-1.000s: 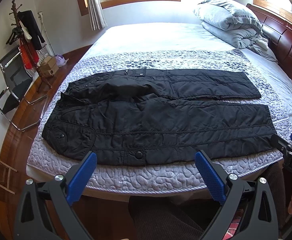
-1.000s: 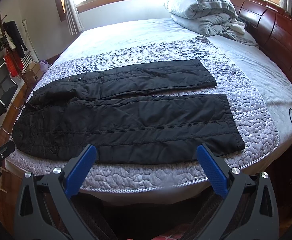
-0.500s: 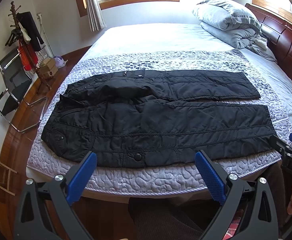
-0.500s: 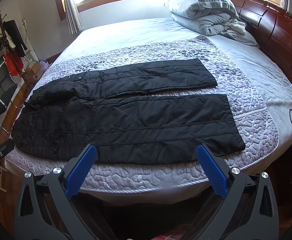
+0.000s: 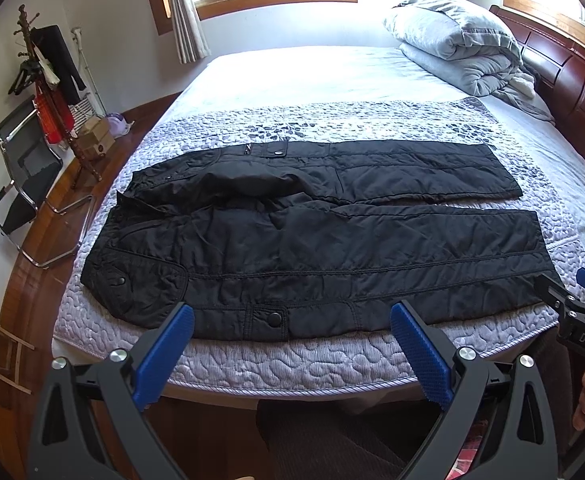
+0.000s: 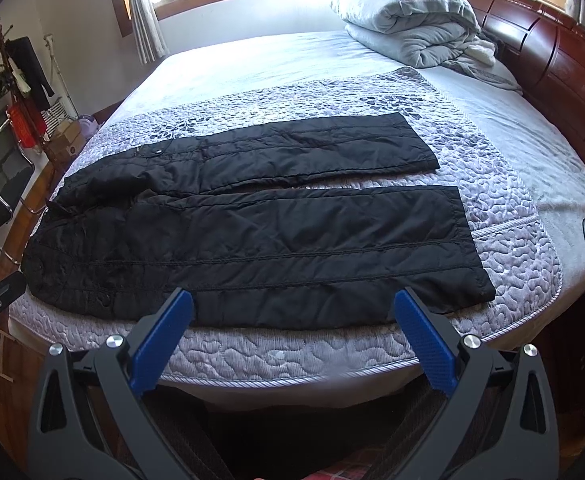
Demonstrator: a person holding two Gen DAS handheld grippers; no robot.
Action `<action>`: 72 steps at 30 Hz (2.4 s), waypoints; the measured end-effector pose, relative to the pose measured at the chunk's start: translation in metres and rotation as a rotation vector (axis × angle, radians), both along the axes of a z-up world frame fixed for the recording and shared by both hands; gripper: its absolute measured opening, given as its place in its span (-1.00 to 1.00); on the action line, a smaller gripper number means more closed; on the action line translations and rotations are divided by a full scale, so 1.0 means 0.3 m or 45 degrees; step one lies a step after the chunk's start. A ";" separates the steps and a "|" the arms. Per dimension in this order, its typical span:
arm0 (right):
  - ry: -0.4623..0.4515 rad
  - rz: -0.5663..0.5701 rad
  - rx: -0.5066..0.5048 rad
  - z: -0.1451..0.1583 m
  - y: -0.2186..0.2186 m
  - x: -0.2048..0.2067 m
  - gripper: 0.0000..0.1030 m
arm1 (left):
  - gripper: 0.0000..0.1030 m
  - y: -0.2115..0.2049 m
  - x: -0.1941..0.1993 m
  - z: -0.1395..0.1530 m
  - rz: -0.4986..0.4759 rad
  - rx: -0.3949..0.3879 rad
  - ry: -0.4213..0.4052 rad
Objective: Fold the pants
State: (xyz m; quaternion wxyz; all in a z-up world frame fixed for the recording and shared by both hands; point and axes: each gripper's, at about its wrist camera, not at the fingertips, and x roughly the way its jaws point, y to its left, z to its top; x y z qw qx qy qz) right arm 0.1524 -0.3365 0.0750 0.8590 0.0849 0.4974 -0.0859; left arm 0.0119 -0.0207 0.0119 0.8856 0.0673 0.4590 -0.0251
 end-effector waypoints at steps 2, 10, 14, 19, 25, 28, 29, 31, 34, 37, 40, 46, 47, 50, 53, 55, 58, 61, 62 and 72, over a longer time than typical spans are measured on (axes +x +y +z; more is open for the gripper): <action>0.002 0.000 -0.003 -0.004 -0.007 0.007 0.96 | 0.93 0.000 0.010 -0.006 -0.002 0.003 0.005; -0.023 0.001 -0.004 0.029 -0.213 0.166 0.96 | 0.93 0.161 0.214 -0.020 -0.020 -0.110 0.032; -0.022 0.000 -0.046 0.030 -0.405 0.332 0.96 | 0.93 0.404 0.460 -0.081 0.135 -0.159 0.148; 0.103 0.033 -0.095 -0.085 -0.640 0.602 0.96 | 0.93 0.801 0.783 -0.186 0.424 -0.236 0.323; 0.252 -0.065 0.075 -0.309 -0.873 0.867 0.96 | 0.93 1.132 1.062 -0.329 0.626 -0.426 0.468; 0.295 -0.141 0.136 -0.412 -0.950 0.948 0.96 | 0.93 1.206 1.152 -0.396 0.676 -0.534 0.515; 0.307 -0.162 0.140 -0.444 -0.970 0.972 0.96 | 0.93 1.228 1.187 -0.425 0.695 -0.578 0.530; 0.328 -0.189 0.143 -0.485 -0.986 0.999 0.95 | 0.93 1.234 1.240 -0.466 0.705 -0.649 0.554; 0.341 -0.216 0.163 -0.537 -1.001 1.037 0.96 | 0.93 1.233 1.315 -0.513 0.716 -0.681 0.569; 0.349 -0.210 0.164 -0.571 -1.004 1.067 0.96 | 0.93 1.243 1.379 -0.574 0.752 -0.669 0.621; 0.360 -0.190 0.140 -0.593 -1.000 1.091 0.96 | 0.93 1.259 1.421 -0.610 0.797 -0.663 0.643; 0.394 -0.186 0.090 -0.637 -1.017 1.122 0.96 | 0.93 1.233 1.493 -0.681 0.804 -0.607 0.766; 0.393 -0.192 0.093 -0.644 -1.023 1.125 0.96 | 0.93 1.217 1.506 -0.691 0.794 -0.568 0.792; 0.394 -0.209 0.119 -0.665 -1.037 1.123 0.96 | 0.92 1.156 1.533 -0.701 0.737 -0.461 0.825; 0.394 -0.196 0.127 -0.676 -1.041 1.122 0.96 | 0.77 1.086 1.543 -0.705 0.664 -0.358 0.830; 0.392 -0.181 0.123 -0.674 -1.044 1.125 0.95 | 0.56 1.063 1.539 -0.695 0.656 -0.382 0.799; 0.385 -0.174 0.105 -0.664 -1.053 1.133 0.95 | 0.20 1.036 1.535 -0.676 0.652 -0.403 0.785; 0.368 -0.183 0.099 -0.645 -1.077 1.133 0.95 | -0.38 1.011 1.530 -0.640 0.638 -0.366 0.783; 0.364 -0.187 0.109 -0.640 -1.087 1.137 0.95 | -0.46 0.994 1.540 -0.627 0.618 -0.361 0.784; 0.397 -0.144 0.221 -0.663 -1.121 1.205 0.95 | -0.77 0.860 1.541 -0.552 0.553 -0.296 0.736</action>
